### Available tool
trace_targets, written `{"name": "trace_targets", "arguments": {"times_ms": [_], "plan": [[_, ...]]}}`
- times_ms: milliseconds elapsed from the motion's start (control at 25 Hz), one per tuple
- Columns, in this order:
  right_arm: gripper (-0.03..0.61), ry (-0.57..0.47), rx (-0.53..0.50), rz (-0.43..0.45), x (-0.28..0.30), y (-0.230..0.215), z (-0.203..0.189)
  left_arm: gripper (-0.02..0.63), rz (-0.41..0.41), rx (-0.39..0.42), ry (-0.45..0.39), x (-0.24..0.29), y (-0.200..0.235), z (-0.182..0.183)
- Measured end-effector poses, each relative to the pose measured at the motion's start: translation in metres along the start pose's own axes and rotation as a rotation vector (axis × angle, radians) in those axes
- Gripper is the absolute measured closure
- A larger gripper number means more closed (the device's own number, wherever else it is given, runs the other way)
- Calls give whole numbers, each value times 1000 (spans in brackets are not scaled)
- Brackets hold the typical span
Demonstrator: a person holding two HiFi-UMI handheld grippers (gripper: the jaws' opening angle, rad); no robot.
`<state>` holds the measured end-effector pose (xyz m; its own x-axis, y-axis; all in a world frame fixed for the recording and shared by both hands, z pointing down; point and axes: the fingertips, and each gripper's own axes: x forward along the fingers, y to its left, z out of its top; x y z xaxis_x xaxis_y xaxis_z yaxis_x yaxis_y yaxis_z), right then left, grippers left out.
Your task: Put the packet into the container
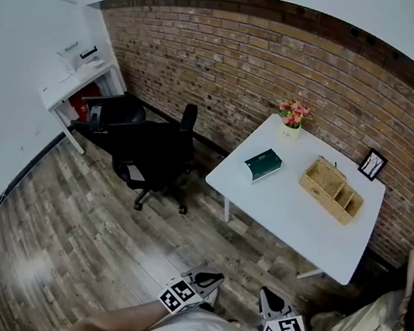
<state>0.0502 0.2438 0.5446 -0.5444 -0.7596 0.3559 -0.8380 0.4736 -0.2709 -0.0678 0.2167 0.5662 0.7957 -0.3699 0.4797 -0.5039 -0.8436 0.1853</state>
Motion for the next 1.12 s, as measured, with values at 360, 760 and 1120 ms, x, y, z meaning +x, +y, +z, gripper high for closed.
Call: {"name": "trace_targets", "arguments": {"times_ms": [360, 760, 1120], "plan": [[566, 20, -6, -1, 38, -6, 16, 588, -3, -5, -18, 6, 41, 12], [566, 40, -32, -26, 78, -17, 38, 588, -18, -12, -25, 12, 87, 24], [566, 34, -62, -79, 105, -28, 63, 588, -23, -13, -21, 10, 128, 25]]}}
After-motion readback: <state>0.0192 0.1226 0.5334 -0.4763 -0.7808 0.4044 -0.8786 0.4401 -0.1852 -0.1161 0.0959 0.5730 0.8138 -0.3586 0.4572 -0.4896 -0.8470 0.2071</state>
